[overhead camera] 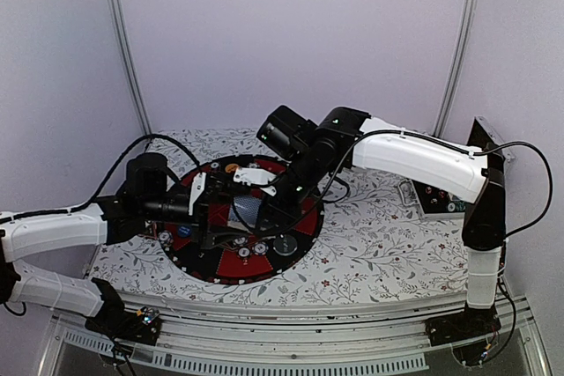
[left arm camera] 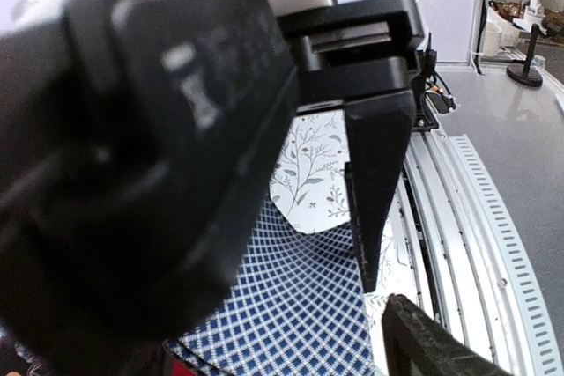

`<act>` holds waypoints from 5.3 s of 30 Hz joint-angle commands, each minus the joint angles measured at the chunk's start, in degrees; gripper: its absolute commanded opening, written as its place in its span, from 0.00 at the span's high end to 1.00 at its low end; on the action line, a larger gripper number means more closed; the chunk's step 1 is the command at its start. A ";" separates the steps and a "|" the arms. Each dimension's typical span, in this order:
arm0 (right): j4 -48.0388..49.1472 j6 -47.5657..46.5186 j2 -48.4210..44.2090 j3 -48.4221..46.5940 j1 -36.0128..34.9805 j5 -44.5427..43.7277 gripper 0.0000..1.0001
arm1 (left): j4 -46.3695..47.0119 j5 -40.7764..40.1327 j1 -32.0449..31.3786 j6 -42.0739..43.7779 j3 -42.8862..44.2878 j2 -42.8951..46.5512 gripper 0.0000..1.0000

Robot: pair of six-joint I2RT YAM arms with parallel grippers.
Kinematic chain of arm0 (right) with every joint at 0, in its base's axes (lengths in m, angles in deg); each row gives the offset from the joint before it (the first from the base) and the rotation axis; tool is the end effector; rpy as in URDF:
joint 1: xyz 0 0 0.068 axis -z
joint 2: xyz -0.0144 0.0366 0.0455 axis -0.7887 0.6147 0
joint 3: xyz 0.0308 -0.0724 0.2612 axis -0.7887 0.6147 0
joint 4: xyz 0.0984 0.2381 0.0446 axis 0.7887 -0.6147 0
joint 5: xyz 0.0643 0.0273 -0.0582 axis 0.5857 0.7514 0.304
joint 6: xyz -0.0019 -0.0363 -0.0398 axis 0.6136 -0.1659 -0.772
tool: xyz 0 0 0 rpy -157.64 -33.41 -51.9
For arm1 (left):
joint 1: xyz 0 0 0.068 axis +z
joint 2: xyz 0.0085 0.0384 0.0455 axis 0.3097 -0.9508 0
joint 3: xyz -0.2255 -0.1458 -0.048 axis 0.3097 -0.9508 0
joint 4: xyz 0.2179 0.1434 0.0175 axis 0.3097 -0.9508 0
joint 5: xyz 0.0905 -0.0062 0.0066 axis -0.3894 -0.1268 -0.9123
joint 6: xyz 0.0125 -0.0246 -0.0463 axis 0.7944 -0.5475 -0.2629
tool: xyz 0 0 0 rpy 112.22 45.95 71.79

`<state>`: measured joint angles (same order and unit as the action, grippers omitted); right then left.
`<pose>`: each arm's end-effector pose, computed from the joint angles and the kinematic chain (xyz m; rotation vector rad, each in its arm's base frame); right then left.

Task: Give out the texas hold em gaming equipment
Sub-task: Pass from the right arm to the left, then pass from the left arm to the right, then pass from the right arm to the left

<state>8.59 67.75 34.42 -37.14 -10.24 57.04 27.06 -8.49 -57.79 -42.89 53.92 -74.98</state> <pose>0.1904 0.3902 0.3131 -1.8950 1.9389 0.7213 0.1718 -0.1735 0.2463 1.3336 1.3707 -0.9397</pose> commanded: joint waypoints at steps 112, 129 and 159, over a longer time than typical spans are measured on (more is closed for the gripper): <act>59.92 27.96 -23.13 31.32 10.87 27.16 0.14 | 8.44 -3.81 4.07 -48.61 -0.25 17.04 1.00; 59.53 30.73 -13.94 26.19 7.64 32.48 0.64 | 12.04 -2.80 3.17 -47.23 0.26 15.93 1.00; 41.42 34.74 -9.88 17.65 9.01 21.21 0.98 | -30.45 -50.75 -19.57 20.40 17.36 14.41 0.02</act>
<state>51.84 100.16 22.37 -17.32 -1.41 79.40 3.82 -44.62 -71.58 -36.07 71.04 -56.05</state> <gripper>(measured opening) 0.110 0.981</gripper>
